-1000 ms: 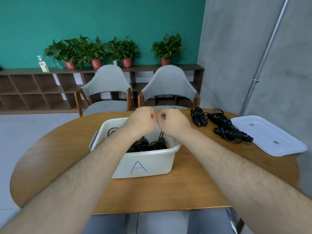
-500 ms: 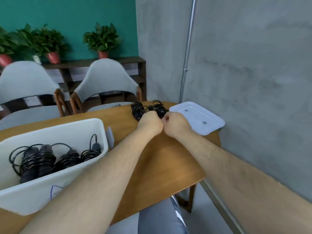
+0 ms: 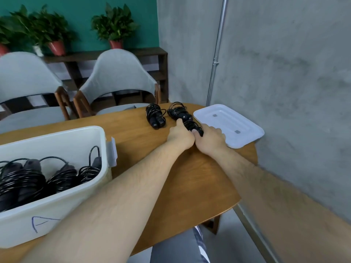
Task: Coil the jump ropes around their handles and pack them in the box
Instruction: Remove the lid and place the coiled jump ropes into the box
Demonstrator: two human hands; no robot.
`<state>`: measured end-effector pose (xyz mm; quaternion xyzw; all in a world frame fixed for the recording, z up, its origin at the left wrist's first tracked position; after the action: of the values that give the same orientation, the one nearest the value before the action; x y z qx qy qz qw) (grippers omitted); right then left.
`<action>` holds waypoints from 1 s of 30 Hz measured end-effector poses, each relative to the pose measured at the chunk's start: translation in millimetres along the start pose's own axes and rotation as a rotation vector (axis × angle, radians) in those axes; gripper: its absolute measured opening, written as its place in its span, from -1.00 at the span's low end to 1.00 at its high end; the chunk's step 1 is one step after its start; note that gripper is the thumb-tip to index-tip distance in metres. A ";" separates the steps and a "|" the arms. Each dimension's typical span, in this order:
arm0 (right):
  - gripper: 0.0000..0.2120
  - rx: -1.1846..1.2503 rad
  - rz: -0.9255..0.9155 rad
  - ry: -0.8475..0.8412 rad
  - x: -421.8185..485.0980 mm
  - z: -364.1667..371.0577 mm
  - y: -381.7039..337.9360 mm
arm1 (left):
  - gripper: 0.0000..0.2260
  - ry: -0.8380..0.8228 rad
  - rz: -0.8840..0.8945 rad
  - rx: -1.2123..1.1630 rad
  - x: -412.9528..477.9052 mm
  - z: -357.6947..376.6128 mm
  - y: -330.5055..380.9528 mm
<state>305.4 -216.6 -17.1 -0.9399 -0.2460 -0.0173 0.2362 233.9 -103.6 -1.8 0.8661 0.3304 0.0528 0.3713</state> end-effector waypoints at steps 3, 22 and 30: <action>-0.52 0.137 0.062 -0.070 2.8 10.9 3.0 | -0.51 -0.036 -0.017 -0.049 4.7 5.9 -1.4; -0.81 1.237 0.164 0.043 -26.4 -26.9 -55.4 | -0.34 -0.095 -0.113 -0.766 -52.6 -80.1 -12.6; -0.65 1.217 -0.086 0.007 -47.5 -65.6 -190.0 | -0.79 0.151 0.106 -0.579 -97.2 -230.0 -41.3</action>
<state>179.7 -122.1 116.9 -0.6254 -0.2487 0.1140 0.7308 59.0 -2.2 150.4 0.7338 0.2825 0.2286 0.5740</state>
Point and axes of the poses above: each hand's wrist, its own x-axis towards the middle knuckle, its own z-axis out of the palm, y = z × x, the point moved 8 cm from there along x, towards the middle knuckle, and after that the axes turned 4 degrees about -z, right-handed, at the moved point
